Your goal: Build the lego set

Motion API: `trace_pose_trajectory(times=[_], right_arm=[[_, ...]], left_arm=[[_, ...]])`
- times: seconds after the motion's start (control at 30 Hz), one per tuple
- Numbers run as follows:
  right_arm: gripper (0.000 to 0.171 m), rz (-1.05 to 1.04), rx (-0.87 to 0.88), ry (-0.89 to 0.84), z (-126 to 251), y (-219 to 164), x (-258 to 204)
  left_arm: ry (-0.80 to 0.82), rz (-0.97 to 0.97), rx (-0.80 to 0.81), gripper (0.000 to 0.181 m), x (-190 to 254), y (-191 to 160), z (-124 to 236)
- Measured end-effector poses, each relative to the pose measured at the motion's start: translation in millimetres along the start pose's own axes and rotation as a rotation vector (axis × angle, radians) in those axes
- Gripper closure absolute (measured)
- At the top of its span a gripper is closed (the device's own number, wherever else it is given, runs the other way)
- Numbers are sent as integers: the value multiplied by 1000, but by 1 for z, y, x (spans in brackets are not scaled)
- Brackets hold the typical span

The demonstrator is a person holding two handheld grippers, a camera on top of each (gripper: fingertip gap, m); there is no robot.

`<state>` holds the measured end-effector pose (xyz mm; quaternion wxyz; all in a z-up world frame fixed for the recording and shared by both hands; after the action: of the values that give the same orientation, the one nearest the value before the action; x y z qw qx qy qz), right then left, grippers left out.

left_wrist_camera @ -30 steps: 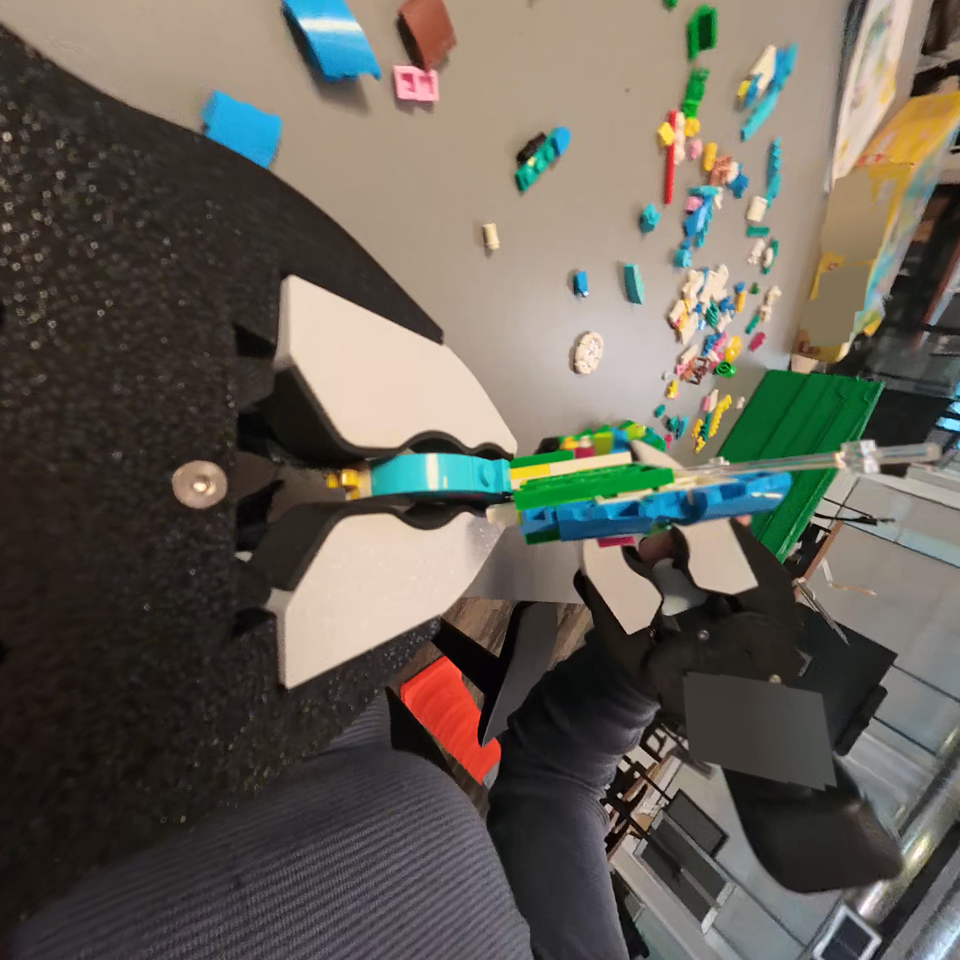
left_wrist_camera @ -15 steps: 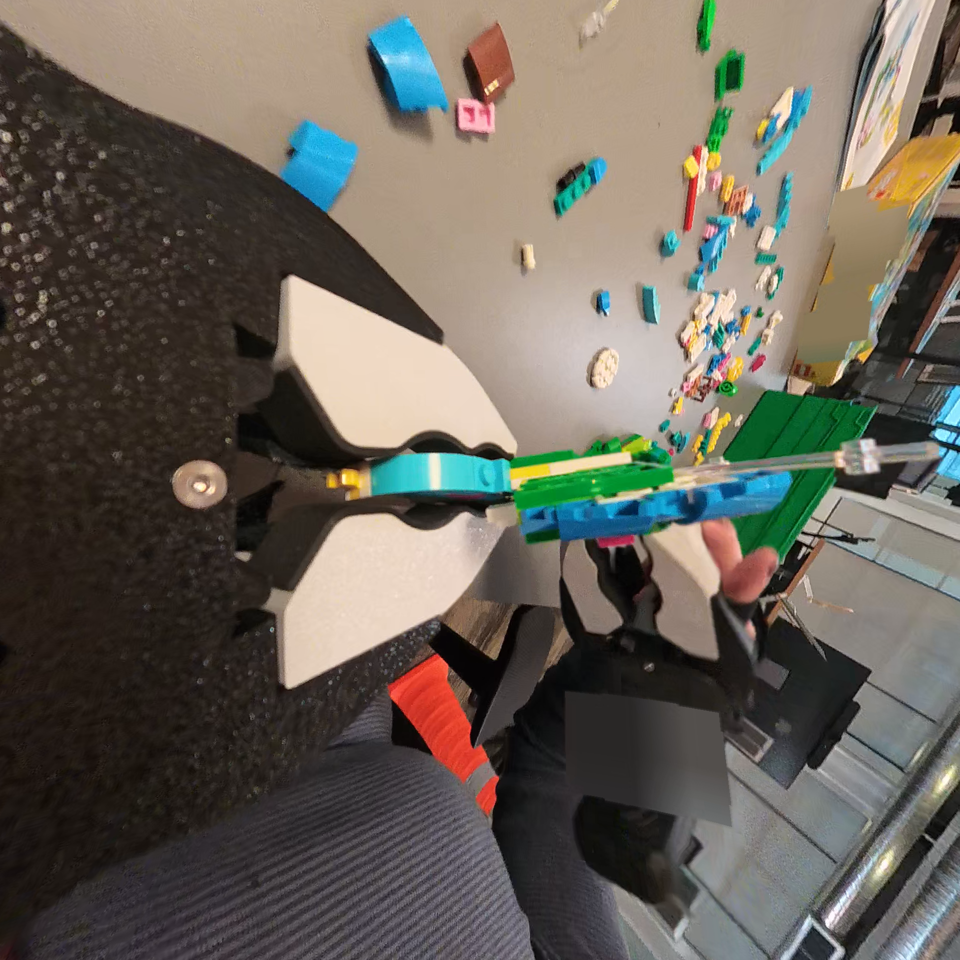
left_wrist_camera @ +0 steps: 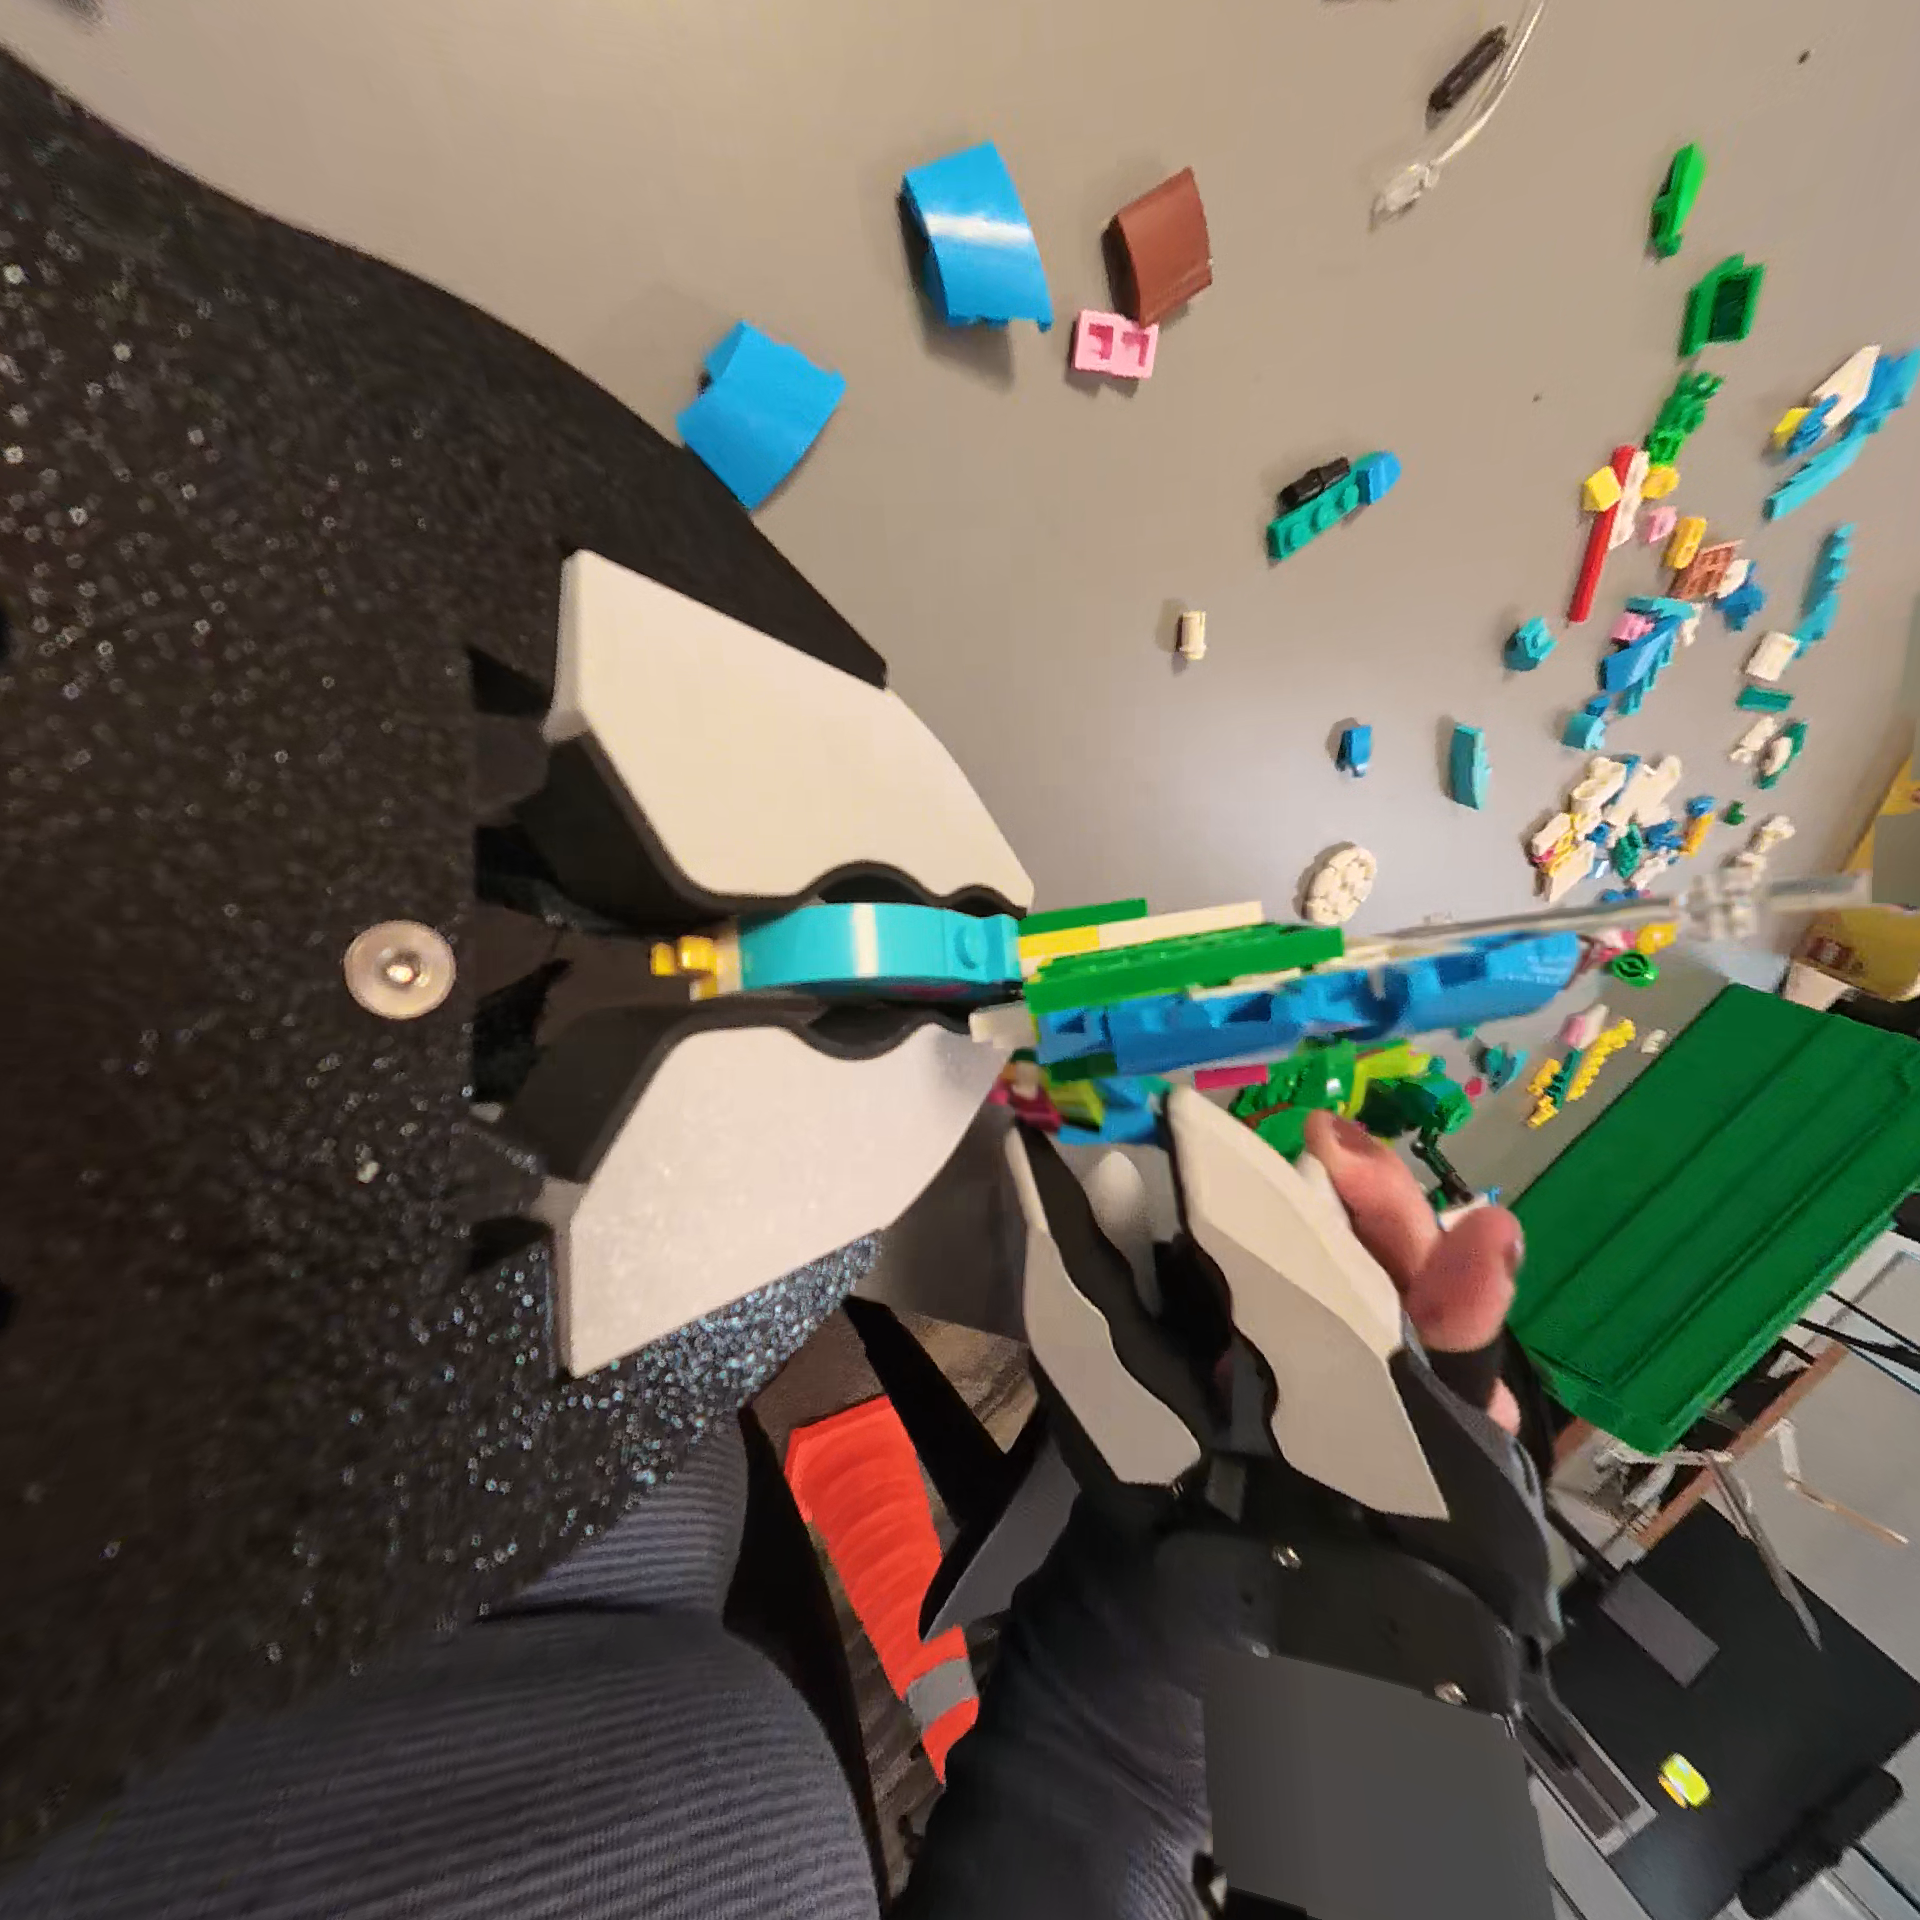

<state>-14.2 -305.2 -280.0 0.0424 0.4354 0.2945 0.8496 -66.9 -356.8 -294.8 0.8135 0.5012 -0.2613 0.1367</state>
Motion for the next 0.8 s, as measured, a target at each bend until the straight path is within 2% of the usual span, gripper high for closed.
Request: trace_pose_trajectory(times=[0.23, 0.4, 0.53, 0.73, 0.8], right_arm=[[143, -86, -36, -19, -17, -3, -8], [131, -221, -77, -5, -19, -4, -9], [121, -362, -103, 71, -19, -5, -11], [120, -475, -131, 157, -17, -10, -18], [125, -460, -142, 162, -16, -10, -22]], left_arm=[[55, -53, -81, 168, -1, -2, 4], [42, -104, -75, 168, 2, -3, 4], [-22, -169, -89, 168, 12, -4, 2], [-87, -262, -102, 168, 20, -8, 2], [-94, -279, -97, 168, 22, -10, 2]])
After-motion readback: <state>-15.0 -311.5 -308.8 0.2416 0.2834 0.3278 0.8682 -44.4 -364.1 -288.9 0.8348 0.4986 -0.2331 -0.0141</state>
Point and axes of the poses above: each gripper's, where its closed fingertips meet, z back along the fingers, y out of its top, x = y × z across the jaws, the point moved 3 cm from there along z, back along the fingers, and after that the axes turned 6 degrees about z, right-handed, at the moved point
